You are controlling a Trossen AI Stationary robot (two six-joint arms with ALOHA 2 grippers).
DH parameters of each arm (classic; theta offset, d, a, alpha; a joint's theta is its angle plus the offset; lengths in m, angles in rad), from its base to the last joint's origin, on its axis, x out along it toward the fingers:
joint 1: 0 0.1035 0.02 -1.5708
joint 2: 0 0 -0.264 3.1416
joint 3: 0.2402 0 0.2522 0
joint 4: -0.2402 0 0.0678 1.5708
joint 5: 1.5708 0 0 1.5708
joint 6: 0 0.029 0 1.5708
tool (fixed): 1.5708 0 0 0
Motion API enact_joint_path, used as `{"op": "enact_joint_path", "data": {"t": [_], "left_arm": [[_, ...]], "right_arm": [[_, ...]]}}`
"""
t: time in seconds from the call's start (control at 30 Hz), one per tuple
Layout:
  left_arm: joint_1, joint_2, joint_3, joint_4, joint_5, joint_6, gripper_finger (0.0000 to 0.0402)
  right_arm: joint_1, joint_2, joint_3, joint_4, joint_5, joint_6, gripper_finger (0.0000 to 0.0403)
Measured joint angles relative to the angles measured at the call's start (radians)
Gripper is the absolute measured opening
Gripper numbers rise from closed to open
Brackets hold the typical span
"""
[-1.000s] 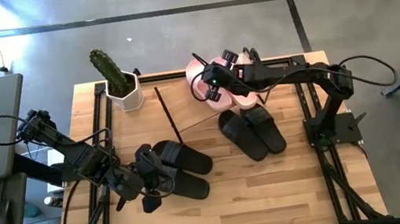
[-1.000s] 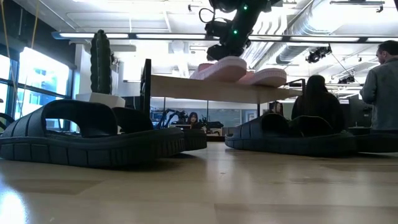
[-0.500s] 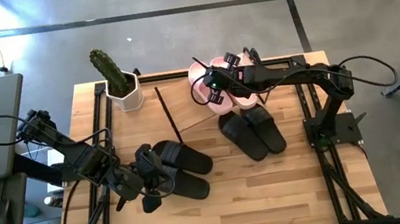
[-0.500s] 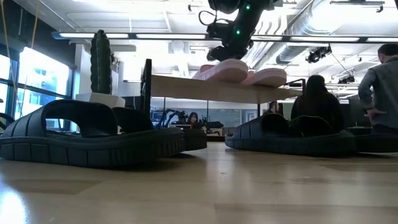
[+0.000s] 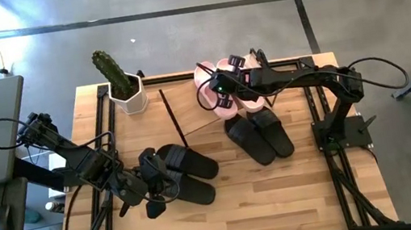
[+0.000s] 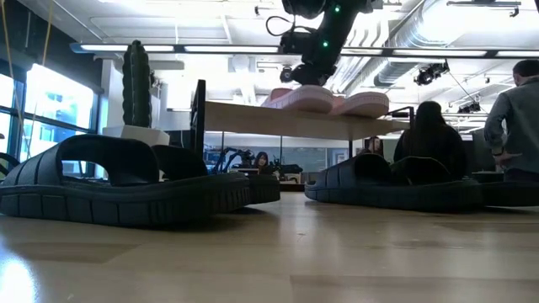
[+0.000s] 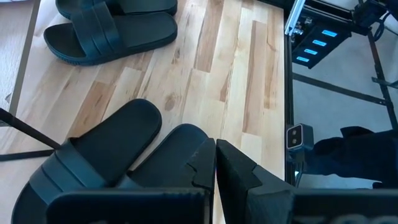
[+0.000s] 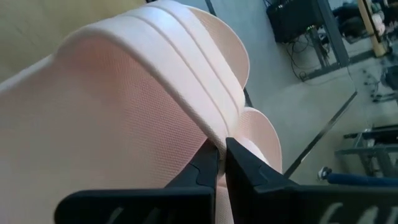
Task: Pick and place slides into the shelf
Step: Put the pink slide on the shelf
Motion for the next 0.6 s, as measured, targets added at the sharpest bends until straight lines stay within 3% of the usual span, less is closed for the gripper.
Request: {"op": "enact_joint_path", "data": {"t": [0.6], "left_arm": [[0.000, 0.000, 0.000, 0.000, -0.034, 0.000, 0.0003]], "right_arm": [[0.000, -0.011, 0.000, 0.009, -0.035, -0.094, 0.0000]]}}
